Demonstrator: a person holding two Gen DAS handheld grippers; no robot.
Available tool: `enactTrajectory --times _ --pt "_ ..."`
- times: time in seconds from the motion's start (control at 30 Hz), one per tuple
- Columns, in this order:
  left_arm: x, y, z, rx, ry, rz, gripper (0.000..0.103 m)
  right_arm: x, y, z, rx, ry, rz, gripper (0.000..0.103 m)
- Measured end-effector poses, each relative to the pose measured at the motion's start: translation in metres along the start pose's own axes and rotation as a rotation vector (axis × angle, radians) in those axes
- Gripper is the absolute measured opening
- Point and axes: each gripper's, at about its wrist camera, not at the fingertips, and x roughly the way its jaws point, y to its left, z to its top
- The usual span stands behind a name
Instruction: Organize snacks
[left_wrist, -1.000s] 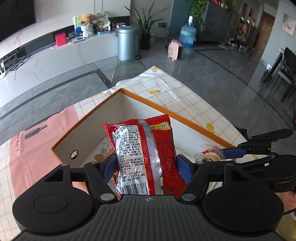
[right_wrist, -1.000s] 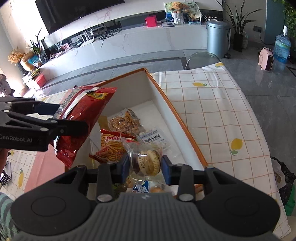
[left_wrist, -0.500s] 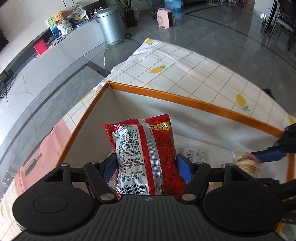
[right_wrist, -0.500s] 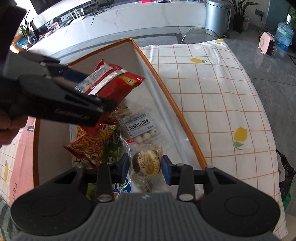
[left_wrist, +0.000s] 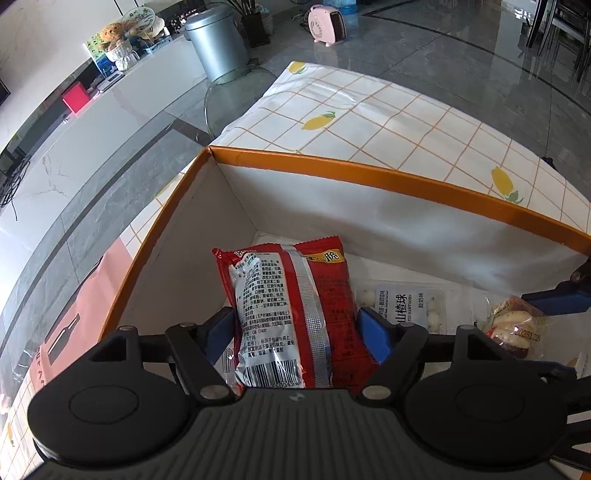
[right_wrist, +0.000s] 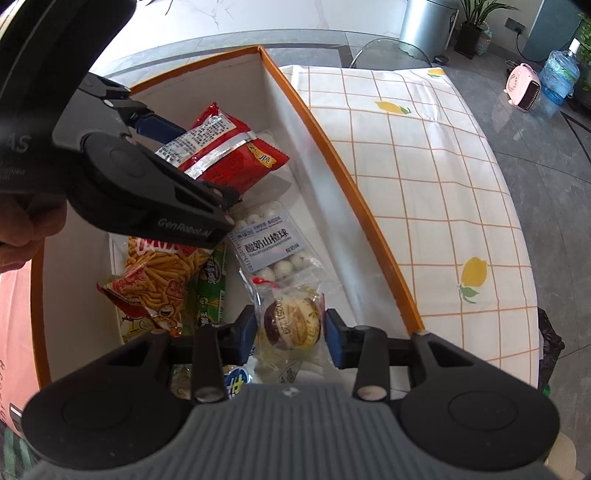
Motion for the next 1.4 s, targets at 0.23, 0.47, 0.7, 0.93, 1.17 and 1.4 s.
enactTrajectory --times 0.23,0.47,0.7,0.93,1.17,1.4 --pt "-0.024 0.007 -0.002 -0.047 -0.055 -0.021 0.089 0.002 0.009 0.007 -0.004 0.033 -0.043 0.039" --pt "-0.060 0.008 -0.006 -0.058 -0.115 -0.021 0.089 -0.004 0.007 0.009 0.026 0.045 -0.072 0.048" --pt "-0.100 0.010 -0.018 -0.095 -0.164 -0.006 0.089 -0.036 0.015 0.006 0.016 -0.021 -0.057 0.051" --pt "-0.156 0.014 -0.042 -0.165 -0.206 0.038 0.089 -0.088 0.030 -0.006 -0.002 -0.118 -0.008 0.054" --pt "-0.220 0.011 -0.086 -0.258 -0.320 0.092 0.089 -0.149 0.046 -0.035 0.023 -0.274 0.083 0.055" --pt "-0.260 -0.002 -0.143 -0.384 -0.406 0.183 0.089 -0.198 0.075 -0.084 -0.001 -0.447 0.104 0.070"
